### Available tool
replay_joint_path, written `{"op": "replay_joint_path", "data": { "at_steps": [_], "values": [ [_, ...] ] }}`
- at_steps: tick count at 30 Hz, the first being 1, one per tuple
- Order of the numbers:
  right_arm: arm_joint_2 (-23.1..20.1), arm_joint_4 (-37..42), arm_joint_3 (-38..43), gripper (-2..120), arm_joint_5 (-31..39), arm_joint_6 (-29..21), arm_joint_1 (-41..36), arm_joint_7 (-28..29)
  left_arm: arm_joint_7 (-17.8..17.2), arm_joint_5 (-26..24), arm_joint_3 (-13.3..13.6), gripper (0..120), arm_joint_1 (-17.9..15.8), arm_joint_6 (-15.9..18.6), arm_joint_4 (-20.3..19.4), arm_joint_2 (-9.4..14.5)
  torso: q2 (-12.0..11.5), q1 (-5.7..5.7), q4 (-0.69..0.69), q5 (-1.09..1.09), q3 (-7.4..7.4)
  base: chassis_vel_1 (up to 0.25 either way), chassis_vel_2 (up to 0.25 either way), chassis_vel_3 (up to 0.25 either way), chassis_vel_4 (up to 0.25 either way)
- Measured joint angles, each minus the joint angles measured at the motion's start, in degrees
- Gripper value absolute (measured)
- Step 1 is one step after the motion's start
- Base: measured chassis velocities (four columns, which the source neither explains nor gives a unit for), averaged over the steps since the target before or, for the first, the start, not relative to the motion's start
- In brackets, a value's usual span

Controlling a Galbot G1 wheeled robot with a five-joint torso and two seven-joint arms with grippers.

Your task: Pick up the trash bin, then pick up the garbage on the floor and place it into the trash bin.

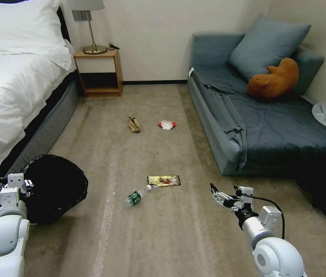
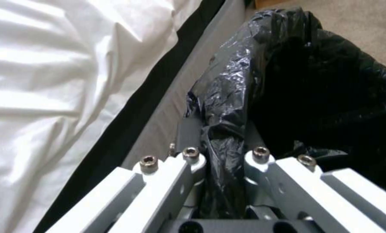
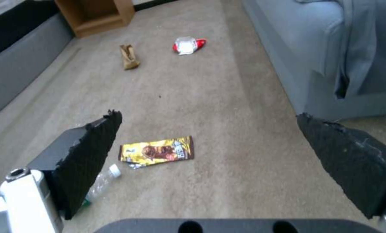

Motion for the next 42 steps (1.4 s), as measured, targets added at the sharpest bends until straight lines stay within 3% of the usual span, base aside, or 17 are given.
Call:
{"op": "replay_joint_path", "data": {
  "at_steps": [42],
  "values": [
    [0.3, -0.2, -0.6, 100, -0.6, 0.2, -0.4, 0.0, 0.1, -1.3, -0.5, 5, 0.3, -0.5, 0.1, 0.3, 0.0, 0.0, 0.0, 0.0, 0.0, -0.043, 0.045, 0.048, -0.046]
  ]
}}
